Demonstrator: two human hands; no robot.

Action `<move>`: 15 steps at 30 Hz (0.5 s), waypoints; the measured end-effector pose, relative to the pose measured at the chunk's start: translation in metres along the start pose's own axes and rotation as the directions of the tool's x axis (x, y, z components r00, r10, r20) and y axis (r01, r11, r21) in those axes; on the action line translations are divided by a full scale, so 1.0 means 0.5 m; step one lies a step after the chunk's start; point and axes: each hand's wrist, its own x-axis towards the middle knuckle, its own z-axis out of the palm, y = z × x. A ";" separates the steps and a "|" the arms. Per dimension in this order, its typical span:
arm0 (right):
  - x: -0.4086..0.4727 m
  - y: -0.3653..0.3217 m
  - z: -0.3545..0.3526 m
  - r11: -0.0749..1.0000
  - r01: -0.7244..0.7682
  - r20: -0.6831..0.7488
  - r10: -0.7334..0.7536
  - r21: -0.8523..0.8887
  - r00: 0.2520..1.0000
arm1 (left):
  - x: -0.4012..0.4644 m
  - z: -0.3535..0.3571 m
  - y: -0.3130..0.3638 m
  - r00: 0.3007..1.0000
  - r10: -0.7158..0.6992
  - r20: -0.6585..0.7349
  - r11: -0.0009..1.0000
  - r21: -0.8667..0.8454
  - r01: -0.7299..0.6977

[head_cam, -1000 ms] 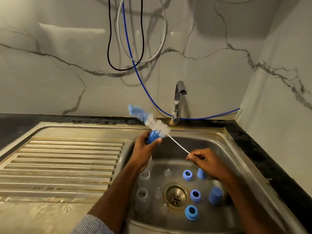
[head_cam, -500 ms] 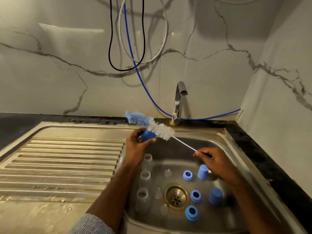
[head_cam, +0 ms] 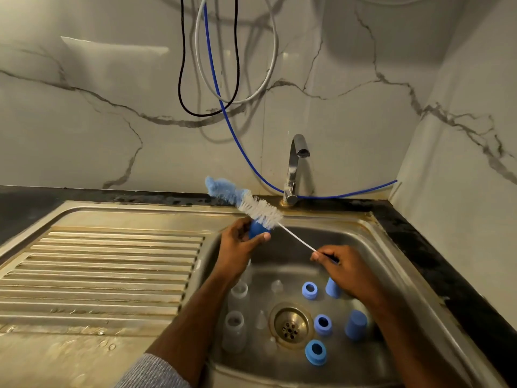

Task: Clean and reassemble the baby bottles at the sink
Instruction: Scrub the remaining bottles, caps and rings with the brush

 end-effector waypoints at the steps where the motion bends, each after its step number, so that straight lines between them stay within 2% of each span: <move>1: 0.002 -0.003 0.008 1.000 0.009 -0.014 -0.009 0.009 1.000 | -0.002 0.010 0.000 1.000 -0.012 0.018 0.999 -0.035 0.013; 3: 0.004 -0.003 0.009 0.999 0.020 -0.026 -0.019 0.030 0.999 | -0.003 0.014 0.004 0.994 -0.107 0.010 0.975 -0.196 0.107; 5: 0.002 0.005 -0.007 0.999 -0.006 -0.002 0.006 0.051 1.000 | 0.002 0.006 0.010 0.968 -0.250 0.004 0.872 -0.433 0.227; 7: -0.002 0.010 -0.018 0.996 -0.034 0.021 0.032 0.079 0.999 | 0.007 -0.003 0.015 0.947 -0.322 0.012 0.779 -0.565 0.272; 12: 0.002 -0.019 0.017 0.993 -0.002 -0.007 0.003 0.116 1.000 | 0.002 0.025 0.016 0.920 -0.368 0.133 0.691 -0.623 0.366; 15: 0.000 -0.017 0.006 0.992 -0.001 0.014 -0.001 0.129 1.000 | 0.009 0.012 0.018 0.915 -0.373 0.154 0.622 -0.690 0.370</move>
